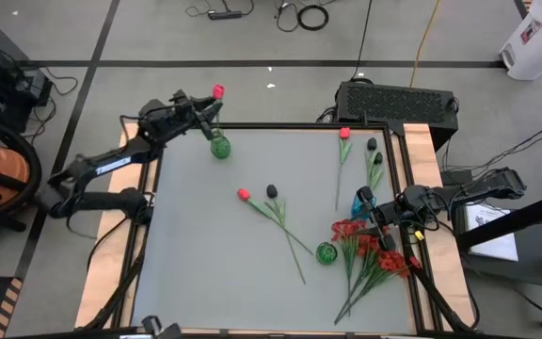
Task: Sort flowers into vase by color
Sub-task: Put the bottom pink flower into the top green vase
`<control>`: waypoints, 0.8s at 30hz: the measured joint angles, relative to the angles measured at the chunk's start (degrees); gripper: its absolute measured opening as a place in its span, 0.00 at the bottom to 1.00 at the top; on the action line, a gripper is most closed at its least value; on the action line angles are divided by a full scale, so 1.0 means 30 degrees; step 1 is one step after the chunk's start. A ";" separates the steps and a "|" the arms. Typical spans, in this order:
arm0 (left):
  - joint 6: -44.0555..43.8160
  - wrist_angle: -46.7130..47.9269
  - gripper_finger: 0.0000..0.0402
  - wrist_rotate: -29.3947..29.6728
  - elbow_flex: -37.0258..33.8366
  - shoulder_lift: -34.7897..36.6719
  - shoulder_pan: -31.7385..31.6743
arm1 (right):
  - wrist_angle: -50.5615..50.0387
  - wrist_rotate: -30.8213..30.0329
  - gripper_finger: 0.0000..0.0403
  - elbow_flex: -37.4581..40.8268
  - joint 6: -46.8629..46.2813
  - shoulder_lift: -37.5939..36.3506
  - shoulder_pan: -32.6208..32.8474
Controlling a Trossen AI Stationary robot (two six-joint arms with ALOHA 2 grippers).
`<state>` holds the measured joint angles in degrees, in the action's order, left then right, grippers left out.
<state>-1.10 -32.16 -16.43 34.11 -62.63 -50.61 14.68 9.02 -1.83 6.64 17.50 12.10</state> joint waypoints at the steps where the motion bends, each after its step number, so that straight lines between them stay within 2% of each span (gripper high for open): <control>1: 0.0002 0.0671 0.36 -0.0005 0.0000 0.0682 0.0005 | 0.0001 0.0000 0.36 0.0000 0.0001 -0.0001 0.0000; 8: 0.0014 0.5871 0.36 -0.0431 0.0000 0.4980 0.0455 | 0.0000 0.0000 0.36 0.0000 0.0006 0.0000 0.0000; 14: 0.0029 0.9639 0.36 -0.0452 0.0000 0.7398 0.0561 | 0.0007 0.0000 0.36 0.0000 -0.0001 -0.0007 0.0000; 19: 0.0029 1.0618 0.36 -0.0432 0.0000 0.7800 0.0561 | 0.0005 0.0002 0.36 0.0000 0.0006 0.0000 0.0000; 24: 0.0036 1.0657 0.36 -0.0008 0.0000 0.7076 0.0561 | 0.0001 0.0007 0.36 0.0000 0.0000 0.0000 0.0000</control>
<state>-0.99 -0.19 -16.45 34.11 -41.41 -48.93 14.68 9.04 -1.83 6.64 17.50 12.10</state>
